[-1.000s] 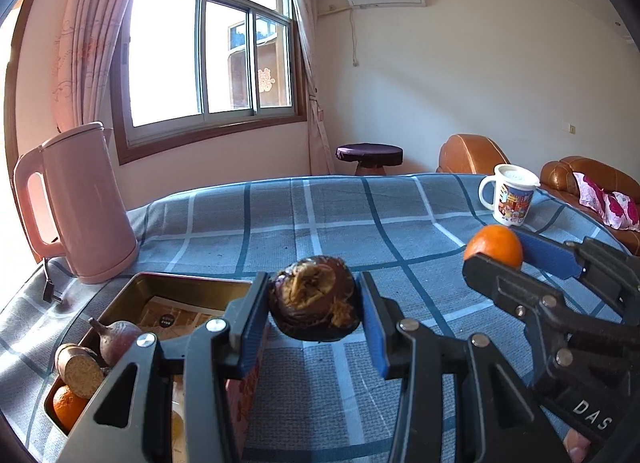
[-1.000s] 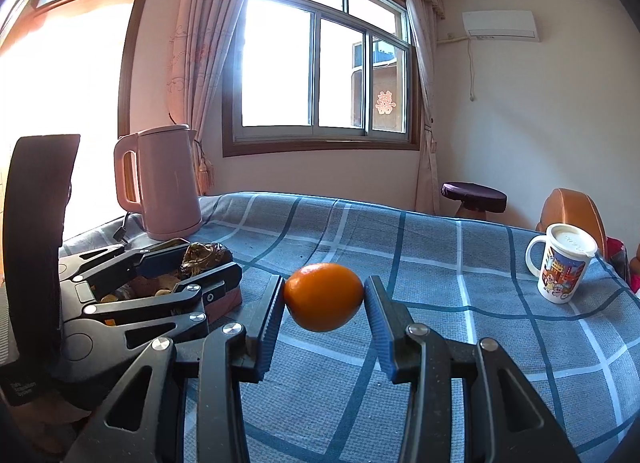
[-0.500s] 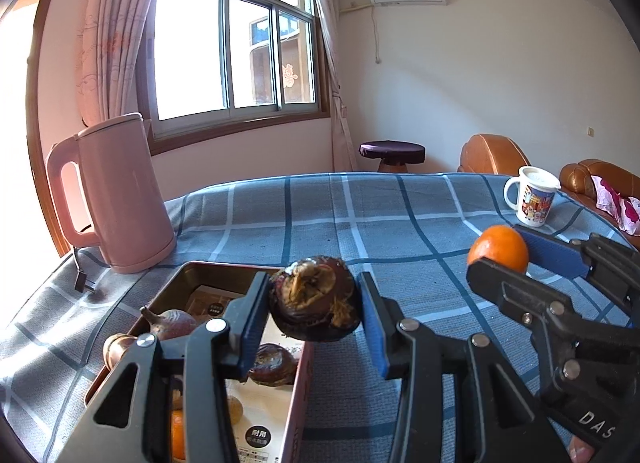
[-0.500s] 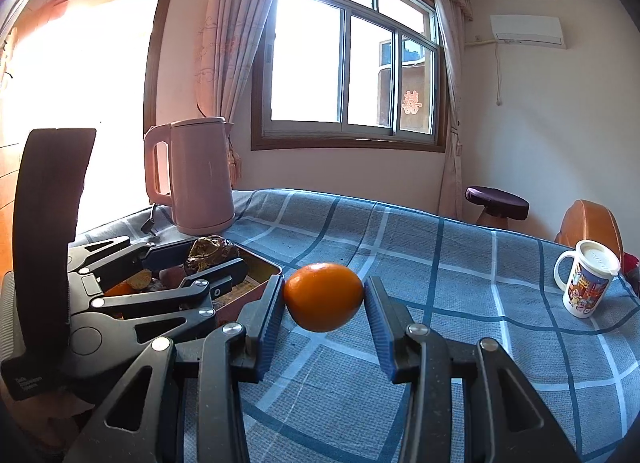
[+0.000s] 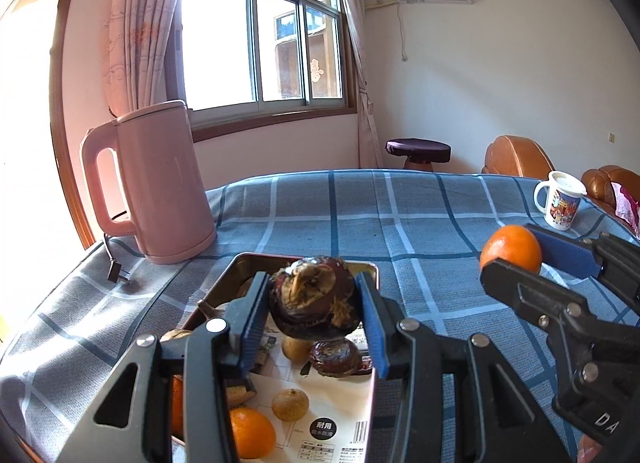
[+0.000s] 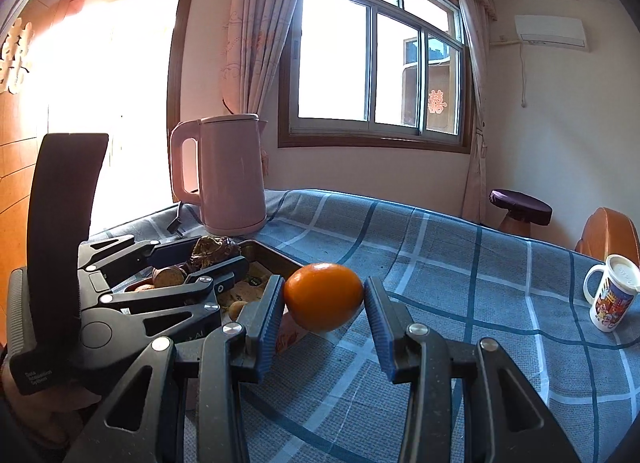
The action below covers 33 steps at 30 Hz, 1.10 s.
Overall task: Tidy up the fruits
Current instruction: 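Lower the dark brown fruit into the tin with the left tool while the right lowers the mandarin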
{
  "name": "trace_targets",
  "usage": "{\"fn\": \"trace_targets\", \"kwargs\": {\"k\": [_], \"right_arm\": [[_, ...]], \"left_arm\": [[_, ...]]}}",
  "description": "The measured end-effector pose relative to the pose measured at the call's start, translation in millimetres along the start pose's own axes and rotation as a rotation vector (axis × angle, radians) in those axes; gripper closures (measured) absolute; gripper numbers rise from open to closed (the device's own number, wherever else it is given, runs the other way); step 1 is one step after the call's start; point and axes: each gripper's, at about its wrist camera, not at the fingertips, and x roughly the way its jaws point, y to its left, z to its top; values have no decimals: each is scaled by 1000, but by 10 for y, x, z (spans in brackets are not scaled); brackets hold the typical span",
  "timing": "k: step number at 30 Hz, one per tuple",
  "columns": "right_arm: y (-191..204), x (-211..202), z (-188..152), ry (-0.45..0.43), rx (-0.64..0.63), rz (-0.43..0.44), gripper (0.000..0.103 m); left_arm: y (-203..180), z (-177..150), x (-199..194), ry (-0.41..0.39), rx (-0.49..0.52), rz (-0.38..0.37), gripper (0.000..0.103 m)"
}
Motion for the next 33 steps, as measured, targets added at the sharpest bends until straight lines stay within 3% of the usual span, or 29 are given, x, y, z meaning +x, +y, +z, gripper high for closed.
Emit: {"fn": "trace_targets", "kwargs": {"k": [19, 33], "right_arm": [[384, 281, 161, 18, -62, 77, 60], [584, 471, 100, 53, -77, 118, 60]], "left_arm": [[452, -42, -1, 21, -36, 84, 58], [743, -112, 19, 56, -47, 132, 58]]}}
